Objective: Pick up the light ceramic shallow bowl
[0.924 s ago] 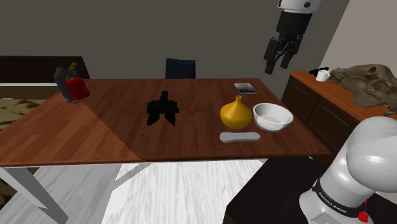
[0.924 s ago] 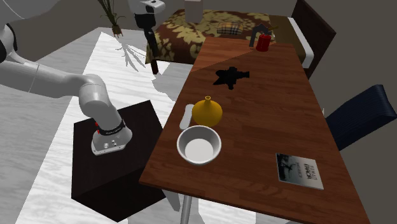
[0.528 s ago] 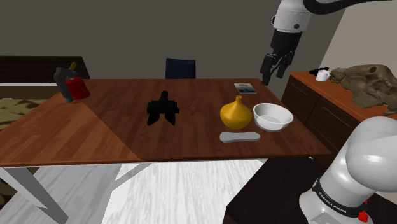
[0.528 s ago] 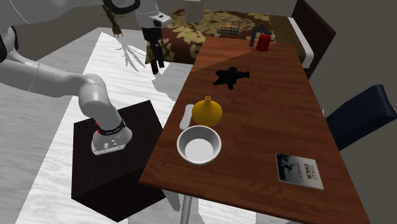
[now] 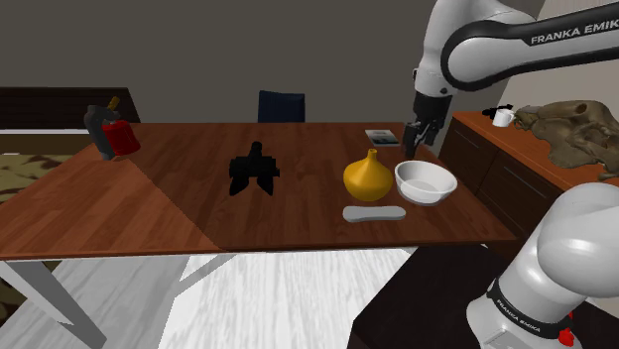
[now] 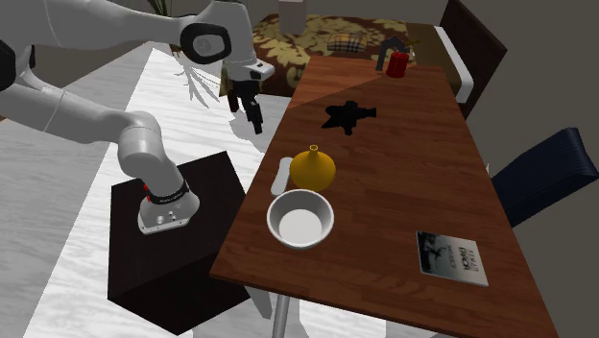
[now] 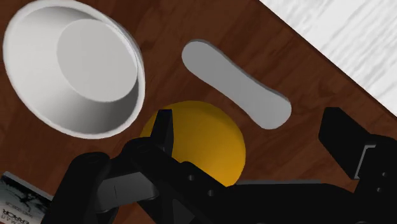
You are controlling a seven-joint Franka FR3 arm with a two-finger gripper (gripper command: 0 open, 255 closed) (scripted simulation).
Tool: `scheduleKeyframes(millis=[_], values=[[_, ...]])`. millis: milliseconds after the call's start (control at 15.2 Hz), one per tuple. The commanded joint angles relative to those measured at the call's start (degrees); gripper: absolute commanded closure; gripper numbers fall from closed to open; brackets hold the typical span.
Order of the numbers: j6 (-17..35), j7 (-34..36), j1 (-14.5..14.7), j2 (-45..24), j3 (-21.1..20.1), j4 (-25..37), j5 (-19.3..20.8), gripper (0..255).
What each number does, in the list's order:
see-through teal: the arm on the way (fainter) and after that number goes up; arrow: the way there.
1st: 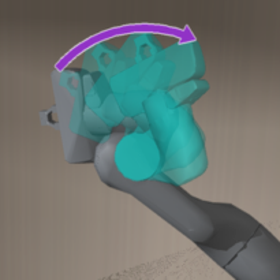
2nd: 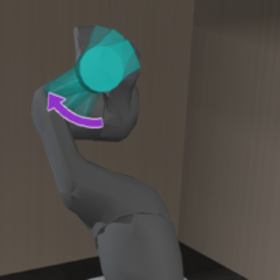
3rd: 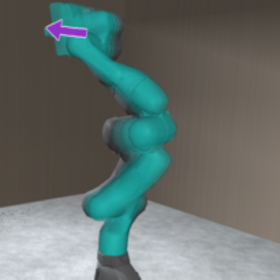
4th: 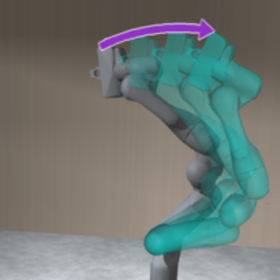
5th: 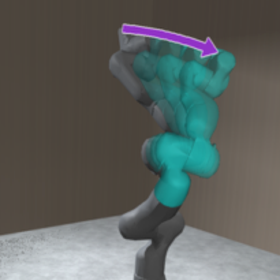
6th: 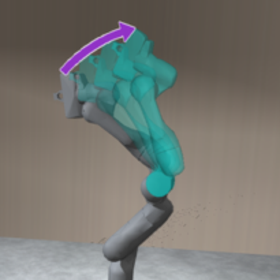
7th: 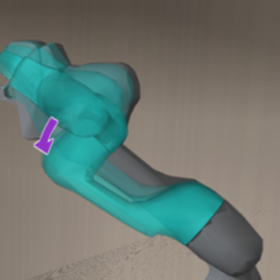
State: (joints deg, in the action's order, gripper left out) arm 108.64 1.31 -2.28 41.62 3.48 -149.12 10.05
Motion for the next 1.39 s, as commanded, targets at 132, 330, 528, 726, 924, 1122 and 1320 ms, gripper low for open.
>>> scheduleKeyframes(millis=[132,330,528,726,924,1122,1320], values=[[7.7,-1.3,-2.0,-3.9,1.7,-3.9,4.1,0],[13.8,-1.8,-3.8,-8.2,3.0,-5.9,7.5,0],[20.2,-1.8,-5.9,-13.4,4.2,-7.1,11.2,0],[26.5,-1.2,-8.2,-19.4,5.3,-7.3,15.4,0],[32.7,0.1,-10.7,-26.1,6.3,-6.7,20.3,0],[38.2,2.4,-13.3,-33.2,7.1,-5.0,25.9,0],[40.3,3.9,-13.8,-35.5,7.3,-4.9,27.6,0]])
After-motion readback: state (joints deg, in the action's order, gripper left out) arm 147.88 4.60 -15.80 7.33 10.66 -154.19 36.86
